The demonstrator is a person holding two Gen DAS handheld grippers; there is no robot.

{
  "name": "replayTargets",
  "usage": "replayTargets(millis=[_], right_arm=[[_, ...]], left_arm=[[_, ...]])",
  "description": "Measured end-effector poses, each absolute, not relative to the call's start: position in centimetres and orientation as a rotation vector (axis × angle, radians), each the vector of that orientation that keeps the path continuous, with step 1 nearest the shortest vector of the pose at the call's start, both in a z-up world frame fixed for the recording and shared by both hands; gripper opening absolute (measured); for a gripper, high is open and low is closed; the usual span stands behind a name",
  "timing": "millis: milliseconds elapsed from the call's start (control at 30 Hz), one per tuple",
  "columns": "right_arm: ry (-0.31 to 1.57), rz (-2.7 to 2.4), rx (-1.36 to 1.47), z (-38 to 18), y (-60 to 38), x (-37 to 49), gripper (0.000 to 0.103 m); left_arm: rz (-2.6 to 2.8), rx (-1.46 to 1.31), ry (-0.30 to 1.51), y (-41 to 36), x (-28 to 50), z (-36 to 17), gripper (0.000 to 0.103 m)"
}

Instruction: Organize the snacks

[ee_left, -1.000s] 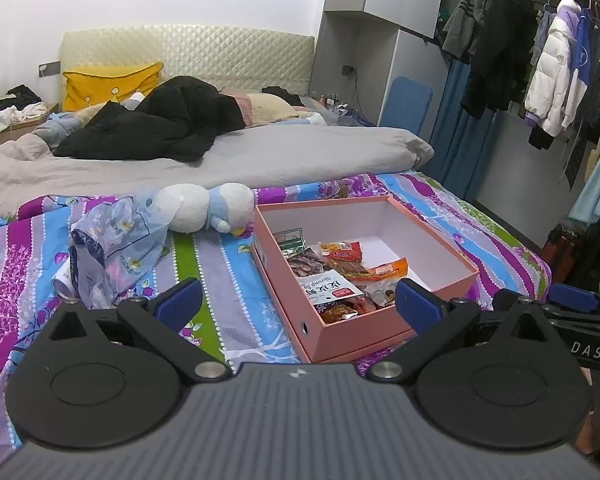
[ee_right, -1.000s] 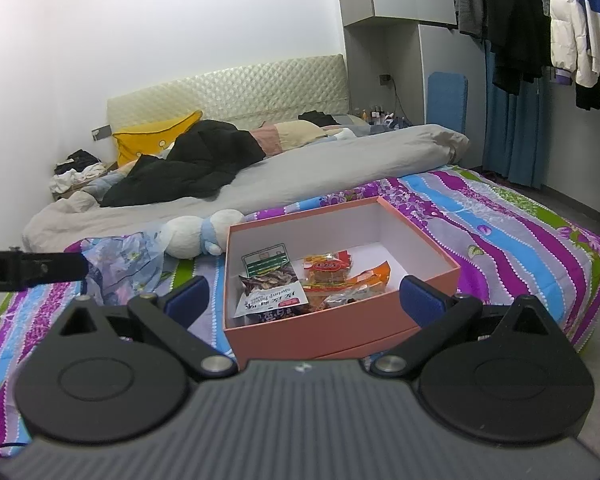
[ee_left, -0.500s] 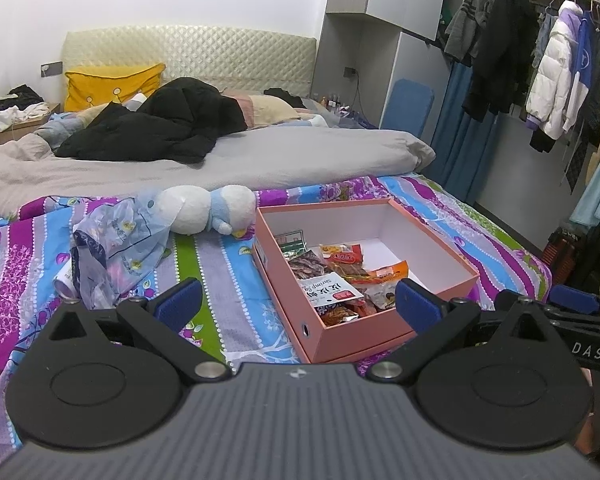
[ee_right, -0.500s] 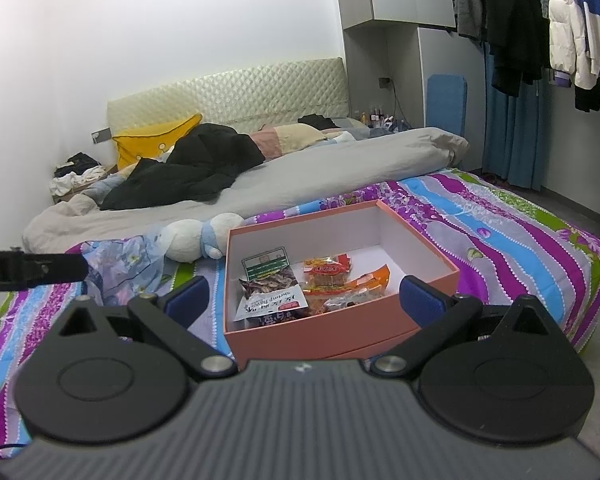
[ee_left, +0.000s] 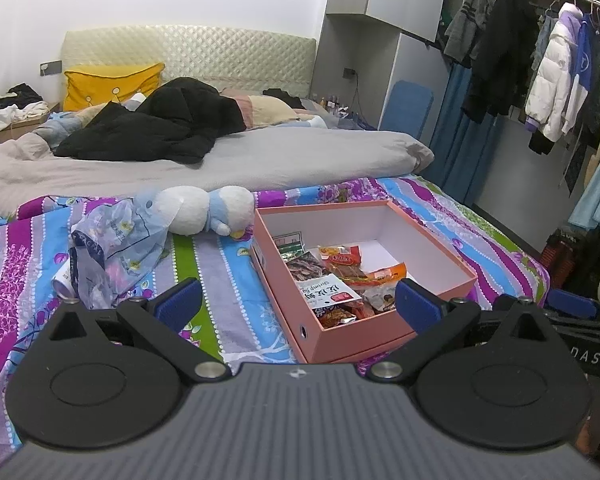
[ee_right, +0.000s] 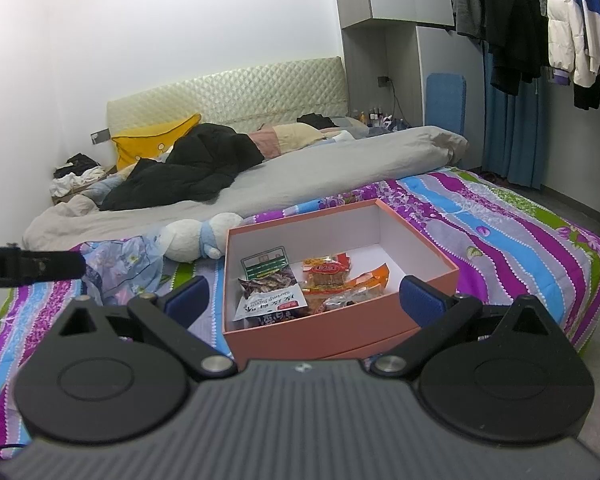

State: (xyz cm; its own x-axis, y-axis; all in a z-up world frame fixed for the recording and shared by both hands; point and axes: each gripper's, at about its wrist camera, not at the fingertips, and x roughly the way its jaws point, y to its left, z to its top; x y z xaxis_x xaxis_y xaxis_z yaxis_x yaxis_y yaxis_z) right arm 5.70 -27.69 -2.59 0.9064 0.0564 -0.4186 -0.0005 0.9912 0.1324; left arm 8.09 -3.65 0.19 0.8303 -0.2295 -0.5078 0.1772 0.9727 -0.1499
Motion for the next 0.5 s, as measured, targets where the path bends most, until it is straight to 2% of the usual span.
replayTargets(millis=[500], right_arm=[[0.439,0.028,0.129,-2.66,-27.71,5.89,0.103]], left_arm=[[-0.218,-0.093,0.553,-3.82,7.98,0.27,0.103]])
